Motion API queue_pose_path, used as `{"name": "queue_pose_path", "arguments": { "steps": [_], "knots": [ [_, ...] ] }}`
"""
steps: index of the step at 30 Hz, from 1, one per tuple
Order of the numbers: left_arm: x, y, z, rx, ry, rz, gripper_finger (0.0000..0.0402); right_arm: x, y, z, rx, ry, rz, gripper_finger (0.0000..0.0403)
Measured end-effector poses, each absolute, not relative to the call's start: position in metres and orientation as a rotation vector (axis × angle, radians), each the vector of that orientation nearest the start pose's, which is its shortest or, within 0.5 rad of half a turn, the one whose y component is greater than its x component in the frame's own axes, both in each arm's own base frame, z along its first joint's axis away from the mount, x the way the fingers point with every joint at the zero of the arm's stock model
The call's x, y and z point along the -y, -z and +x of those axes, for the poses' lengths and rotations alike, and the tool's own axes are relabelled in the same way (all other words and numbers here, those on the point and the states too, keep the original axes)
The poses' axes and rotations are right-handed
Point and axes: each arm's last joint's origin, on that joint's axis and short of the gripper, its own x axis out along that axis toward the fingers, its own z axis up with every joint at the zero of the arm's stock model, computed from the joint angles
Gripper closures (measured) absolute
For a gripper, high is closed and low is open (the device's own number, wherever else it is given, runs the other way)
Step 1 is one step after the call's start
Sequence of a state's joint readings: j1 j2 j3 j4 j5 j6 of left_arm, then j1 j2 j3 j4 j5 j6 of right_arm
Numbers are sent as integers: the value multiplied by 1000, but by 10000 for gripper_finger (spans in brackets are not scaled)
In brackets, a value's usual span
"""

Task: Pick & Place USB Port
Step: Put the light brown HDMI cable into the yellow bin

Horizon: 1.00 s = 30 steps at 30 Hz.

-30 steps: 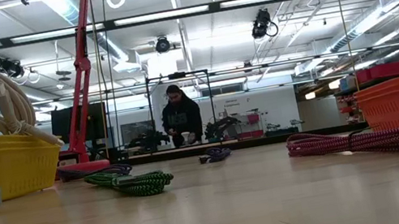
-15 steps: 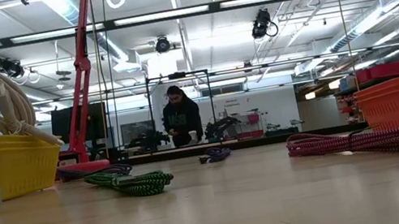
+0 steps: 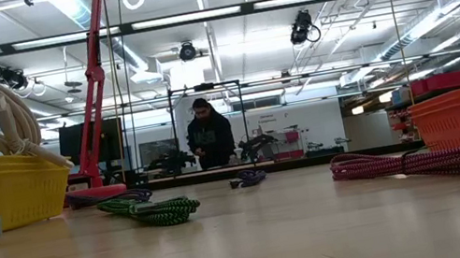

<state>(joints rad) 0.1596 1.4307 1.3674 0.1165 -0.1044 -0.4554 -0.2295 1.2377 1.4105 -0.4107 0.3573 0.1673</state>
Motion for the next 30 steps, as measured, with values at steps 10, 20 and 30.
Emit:
{"name": "queue_pose_path", "arguments": {
  "steps": [10, 20, 30],
  "knots": [
    [-53, -415, 324, 104, -159, -498, 394, 69, -429, 247, -230, 579, 116, 383],
    [-49, -408, 324, 19, -129, -513, 365, 80, -432, 240, -219, 612, 113, 383],
    [-61, -404, 322, 3, -237, -536, 262, 83, -451, 226, -188, 625, 106, 383]
  ]
}}
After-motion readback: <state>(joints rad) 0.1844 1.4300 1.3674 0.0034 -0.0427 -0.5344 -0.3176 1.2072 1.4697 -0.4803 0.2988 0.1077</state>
